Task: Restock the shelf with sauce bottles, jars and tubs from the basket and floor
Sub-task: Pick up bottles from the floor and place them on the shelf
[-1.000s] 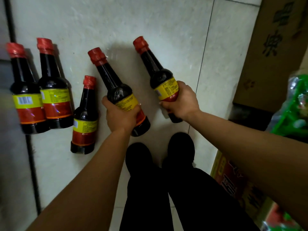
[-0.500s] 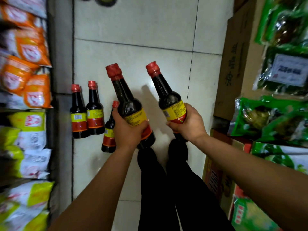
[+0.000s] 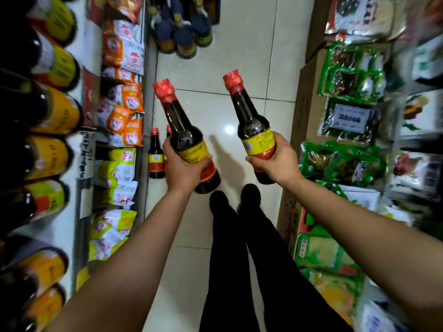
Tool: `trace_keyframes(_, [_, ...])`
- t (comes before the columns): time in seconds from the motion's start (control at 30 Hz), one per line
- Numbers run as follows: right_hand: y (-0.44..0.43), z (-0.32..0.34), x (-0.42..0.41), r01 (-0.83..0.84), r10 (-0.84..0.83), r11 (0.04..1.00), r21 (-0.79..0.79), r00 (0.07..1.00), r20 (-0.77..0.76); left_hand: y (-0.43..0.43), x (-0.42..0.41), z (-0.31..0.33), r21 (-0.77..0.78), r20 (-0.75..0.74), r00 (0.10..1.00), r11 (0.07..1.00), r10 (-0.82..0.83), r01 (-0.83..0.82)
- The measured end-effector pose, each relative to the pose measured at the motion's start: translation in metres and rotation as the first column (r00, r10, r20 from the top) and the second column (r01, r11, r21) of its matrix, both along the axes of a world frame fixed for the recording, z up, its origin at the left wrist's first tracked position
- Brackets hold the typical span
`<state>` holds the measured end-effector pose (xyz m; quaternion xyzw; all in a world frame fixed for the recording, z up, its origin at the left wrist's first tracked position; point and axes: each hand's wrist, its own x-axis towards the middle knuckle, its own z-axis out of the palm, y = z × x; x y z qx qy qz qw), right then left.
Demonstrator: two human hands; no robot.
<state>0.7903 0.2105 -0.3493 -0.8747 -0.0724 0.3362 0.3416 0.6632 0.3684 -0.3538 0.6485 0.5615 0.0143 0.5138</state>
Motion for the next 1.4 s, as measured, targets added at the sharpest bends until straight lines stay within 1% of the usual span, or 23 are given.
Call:
trace_keyframes(0.17, [0.001,0.079,-0.019,0.042,-0.043,0.997,0.06,0.999,0.014,-0.005,-0.015,0.078,0.038,0.089,0.996,0.999,0.032,-0.035])
trace_keyframes(0.23, [0.001,0.109,-0.026,0.016,-0.019,0.997,0.076,0.999,0.036,-0.005,-0.019,0.107,0.06,0.122,0.992,0.997,0.037,-0.045])
trace_keyframes(0.4, [0.004,0.165,-0.038,-0.04,0.028,0.991,0.125,0.995,0.094,-0.002,-0.028,0.167,0.093,0.138,0.99,0.994,0.04,-0.053])
trace_keyframes(0.5, [0.006,0.196,-0.042,-0.085,0.067,0.986,0.142,0.989,0.132,-0.001,-0.032,0.2,0.098,0.195,0.979,0.992,0.064,-0.084])
trace_keyframes(0.6, [0.009,0.228,-0.045,-0.145,0.113,0.977,0.154,0.974,0.196,-0.001,-0.04,0.228,0.132,0.261,0.964,0.988,0.042,-0.079])
trace_keyframes(0.77, [0.013,0.275,-0.046,-0.222,0.173,0.953,0.205,0.957,0.234,0.004,-0.054,0.263,0.159,0.349,0.936,0.982,0.038,-0.099])
trace_keyframes(0.9, [0.017,0.295,-0.046,-0.265,0.199,0.928,0.263,0.947,0.253,0.016,-0.063,0.28,0.195,0.338,0.94,0.973,0.055,-0.127])
trace_keyframes(1.03, [0.034,0.305,-0.039,-0.277,0.206,0.915,0.293,0.946,0.251,0.025,-0.07,0.304,0.239,0.347,0.927,0.942,0.144,-0.236])
trace_keyframes(1.1, [0.044,0.312,-0.034,-0.29,0.211,0.903,0.317,0.942,0.262,0.029,-0.072,0.317,0.25,0.377,0.906,0.922,0.19,-0.297])
trace_keyframes(1.2, [0.058,0.323,-0.026,-0.323,0.237,0.872,0.368,0.936,0.259,0.034,-0.075,0.333,0.286,0.389,0.893,0.892,0.227,-0.351])
trace_keyframes(1.4, [0.082,0.342,-0.01,-0.44,0.353,0.789,0.43,0.896,0.27,0.023,-0.091,0.364,0.332,0.411,0.851,0.816,0.328,-0.474])
